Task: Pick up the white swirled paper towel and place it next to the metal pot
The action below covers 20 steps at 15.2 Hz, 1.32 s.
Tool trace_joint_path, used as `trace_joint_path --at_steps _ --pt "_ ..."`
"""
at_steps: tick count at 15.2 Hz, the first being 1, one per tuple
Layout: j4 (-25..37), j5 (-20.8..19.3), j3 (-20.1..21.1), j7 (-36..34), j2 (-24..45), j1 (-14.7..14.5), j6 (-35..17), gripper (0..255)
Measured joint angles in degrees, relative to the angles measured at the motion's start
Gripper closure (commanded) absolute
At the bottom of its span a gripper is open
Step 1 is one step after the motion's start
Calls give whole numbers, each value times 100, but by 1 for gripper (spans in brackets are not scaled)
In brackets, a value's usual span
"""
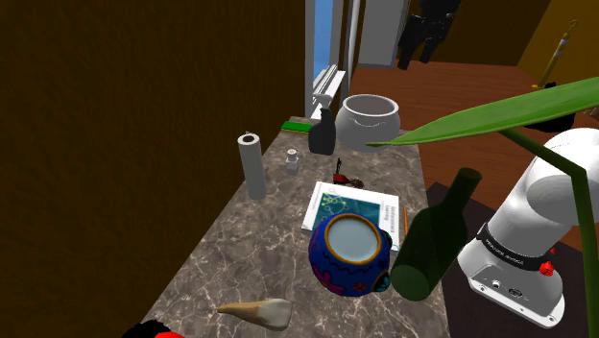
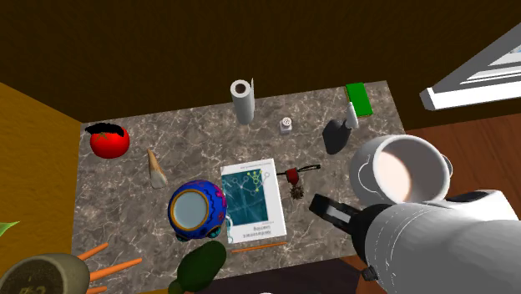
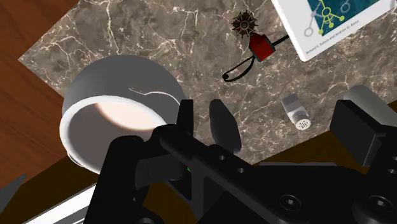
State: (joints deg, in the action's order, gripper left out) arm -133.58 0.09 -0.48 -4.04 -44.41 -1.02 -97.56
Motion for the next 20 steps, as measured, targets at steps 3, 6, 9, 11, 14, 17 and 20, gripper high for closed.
trace_joint_path --at_steps 3,6,9,11,14,17,20 --pt "-24 52 93 -96 128 -36 -157 0" --pt "-11 182 360 -374 462 -129 -497 0" --pt "0 302 657 -685 814 -228 -864 0" --pt "88 356 864 -903 1136 -281 -1116 0" --pt "209 385 1101 -1156 1552 -329 -1437 0" --pt "389 370 1386 -1481 2060 -377 -1792 0" --pt "770 263 1656 -1821 2677 -401 -2042 0"
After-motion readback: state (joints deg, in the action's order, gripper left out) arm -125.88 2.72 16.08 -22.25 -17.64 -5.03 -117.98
